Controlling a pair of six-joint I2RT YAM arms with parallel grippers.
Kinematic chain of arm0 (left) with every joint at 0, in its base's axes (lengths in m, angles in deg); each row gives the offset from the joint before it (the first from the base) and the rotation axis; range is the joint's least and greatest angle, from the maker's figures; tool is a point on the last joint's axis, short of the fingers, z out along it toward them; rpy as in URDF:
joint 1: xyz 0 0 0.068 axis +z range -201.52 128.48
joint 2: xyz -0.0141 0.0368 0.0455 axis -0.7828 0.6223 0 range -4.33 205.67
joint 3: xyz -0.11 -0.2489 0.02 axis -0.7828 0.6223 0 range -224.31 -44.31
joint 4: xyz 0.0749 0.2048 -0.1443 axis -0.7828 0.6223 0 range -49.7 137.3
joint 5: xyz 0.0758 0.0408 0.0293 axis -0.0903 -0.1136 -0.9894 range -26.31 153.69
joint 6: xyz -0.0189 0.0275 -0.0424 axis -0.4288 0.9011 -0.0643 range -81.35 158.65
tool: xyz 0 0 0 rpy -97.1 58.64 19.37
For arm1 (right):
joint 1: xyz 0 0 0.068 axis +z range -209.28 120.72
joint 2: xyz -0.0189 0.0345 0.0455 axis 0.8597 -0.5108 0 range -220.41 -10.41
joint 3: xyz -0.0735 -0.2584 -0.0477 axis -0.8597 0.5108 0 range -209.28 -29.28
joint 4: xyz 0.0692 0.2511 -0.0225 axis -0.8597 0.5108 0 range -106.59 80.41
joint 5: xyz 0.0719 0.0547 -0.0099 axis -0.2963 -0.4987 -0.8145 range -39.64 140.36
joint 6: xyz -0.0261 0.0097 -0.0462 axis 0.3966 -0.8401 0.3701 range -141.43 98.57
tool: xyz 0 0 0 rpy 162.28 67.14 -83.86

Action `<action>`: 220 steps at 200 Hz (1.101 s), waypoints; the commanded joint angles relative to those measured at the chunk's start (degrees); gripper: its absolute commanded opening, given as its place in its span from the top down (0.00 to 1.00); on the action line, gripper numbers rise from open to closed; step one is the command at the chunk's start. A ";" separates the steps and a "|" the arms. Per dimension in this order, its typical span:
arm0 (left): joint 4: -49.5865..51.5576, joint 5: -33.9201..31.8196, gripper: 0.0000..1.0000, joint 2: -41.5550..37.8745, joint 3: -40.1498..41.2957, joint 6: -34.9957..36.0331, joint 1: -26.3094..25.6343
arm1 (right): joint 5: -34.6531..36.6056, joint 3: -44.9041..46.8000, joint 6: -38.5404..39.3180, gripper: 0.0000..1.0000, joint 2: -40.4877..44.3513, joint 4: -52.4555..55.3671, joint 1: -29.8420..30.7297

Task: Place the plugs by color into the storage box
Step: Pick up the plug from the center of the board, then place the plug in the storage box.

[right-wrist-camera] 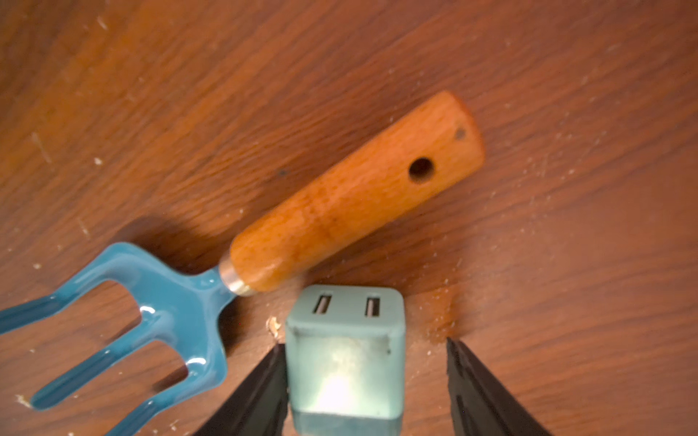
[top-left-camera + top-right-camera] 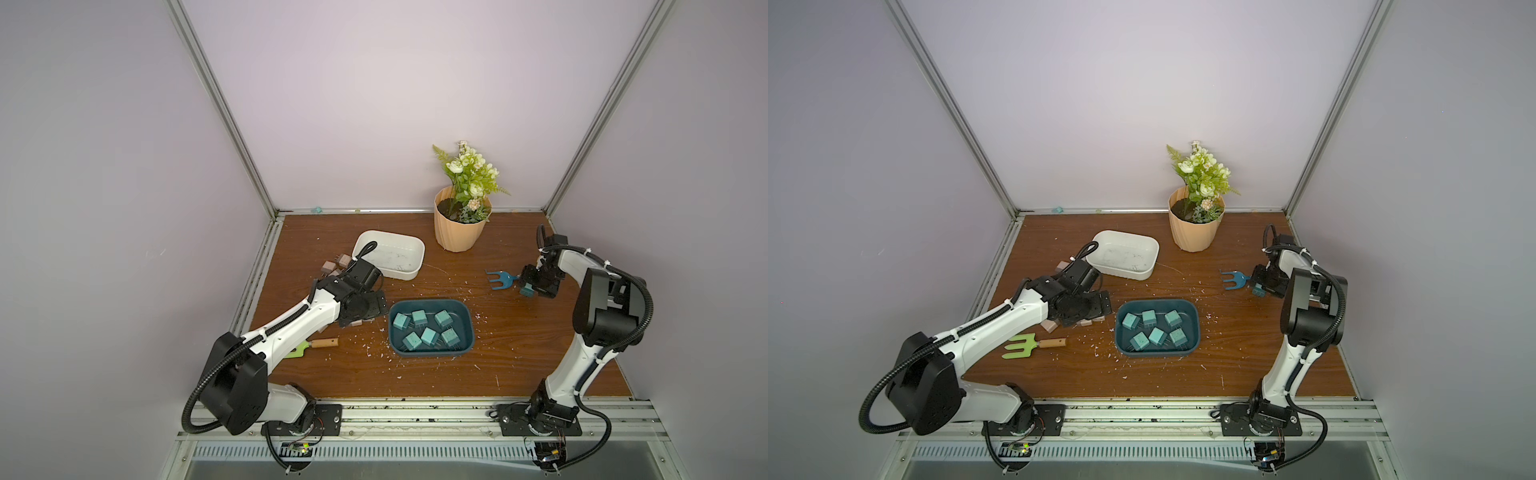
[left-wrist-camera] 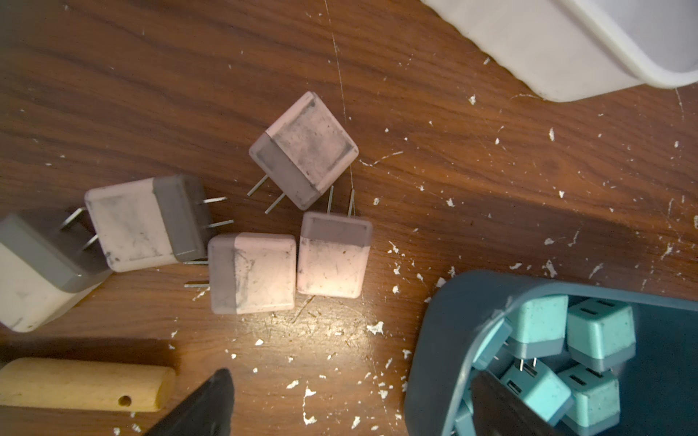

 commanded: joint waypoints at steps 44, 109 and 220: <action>0.95 -0.14 0.01 0.41 -0.83 -0.07 0.47 | -3.04 -0.12 0.89 0.55 1.41 -0.98 -0.01; 0.85 -0.23 0.01 1.46 -1.64 0.68 0.44 | -3.91 -0.59 1.72 0.56 10.83 4.18 2.34; 0.93 -0.92 0.01 0.75 -1.20 0.83 0.47 | -3.76 6.72 -12.61 0.56 26.94 8.87 38.71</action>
